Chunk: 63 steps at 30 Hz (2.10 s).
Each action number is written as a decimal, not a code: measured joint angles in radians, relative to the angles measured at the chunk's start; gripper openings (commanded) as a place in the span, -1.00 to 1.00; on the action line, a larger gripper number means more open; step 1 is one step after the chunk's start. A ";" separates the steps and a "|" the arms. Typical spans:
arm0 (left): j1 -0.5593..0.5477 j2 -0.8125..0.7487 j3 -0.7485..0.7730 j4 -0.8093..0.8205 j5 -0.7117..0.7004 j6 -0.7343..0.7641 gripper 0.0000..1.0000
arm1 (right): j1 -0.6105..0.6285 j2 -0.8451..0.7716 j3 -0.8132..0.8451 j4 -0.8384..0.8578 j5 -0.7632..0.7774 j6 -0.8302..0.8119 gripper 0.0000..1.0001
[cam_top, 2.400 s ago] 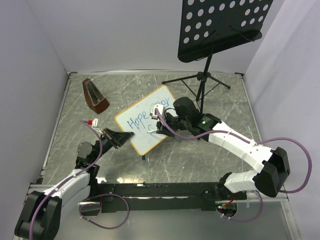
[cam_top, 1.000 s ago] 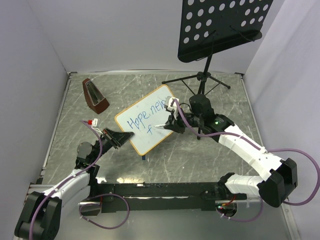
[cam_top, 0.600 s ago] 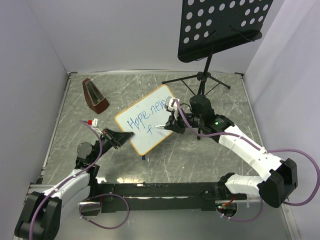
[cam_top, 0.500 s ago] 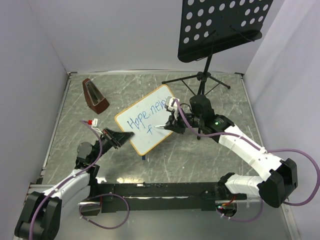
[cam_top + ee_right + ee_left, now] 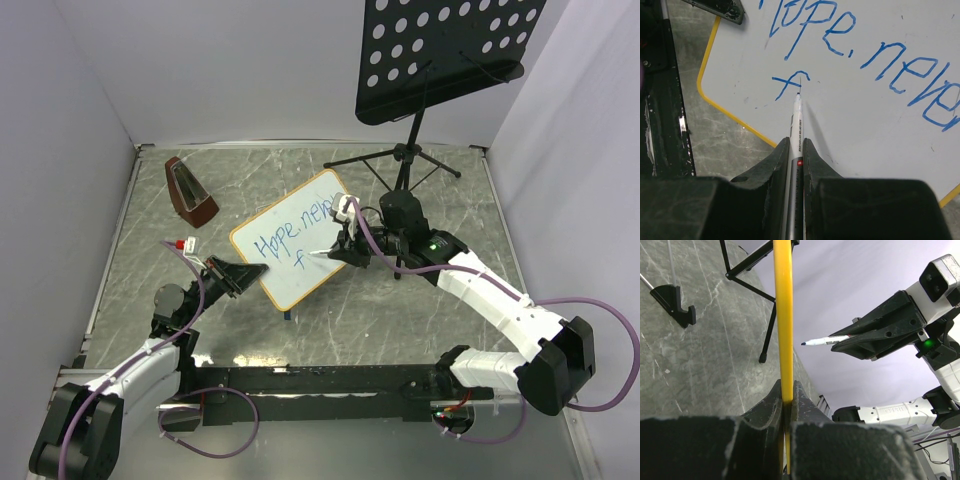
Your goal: Write a sentence on the whiteboard
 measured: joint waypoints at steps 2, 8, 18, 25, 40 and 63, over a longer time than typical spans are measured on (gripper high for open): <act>0.000 0.000 0.000 0.000 0.000 0.000 -0.98 | 0.000 0.000 0.000 0.000 0.000 0.001 -1.00; 0.000 0.000 0.000 0.000 0.000 0.000 -0.98 | 0.000 0.000 0.000 0.001 0.000 0.004 -1.00; 0.000 0.000 0.000 0.000 0.000 0.000 -0.98 | -0.004 0.000 -0.004 0.004 0.000 0.004 -1.00; 0.001 0.000 0.000 0.000 0.000 0.000 -0.98 | -0.006 0.000 -0.005 0.005 0.000 0.005 -1.00; 0.001 0.000 0.000 0.000 0.000 -0.008 -0.98 | -0.008 -0.001 -0.006 0.016 0.008 0.013 -1.00; 0.005 0.001 0.000 -0.001 0.000 -0.018 -0.98 | -0.003 0.064 0.004 0.025 0.041 0.014 -1.00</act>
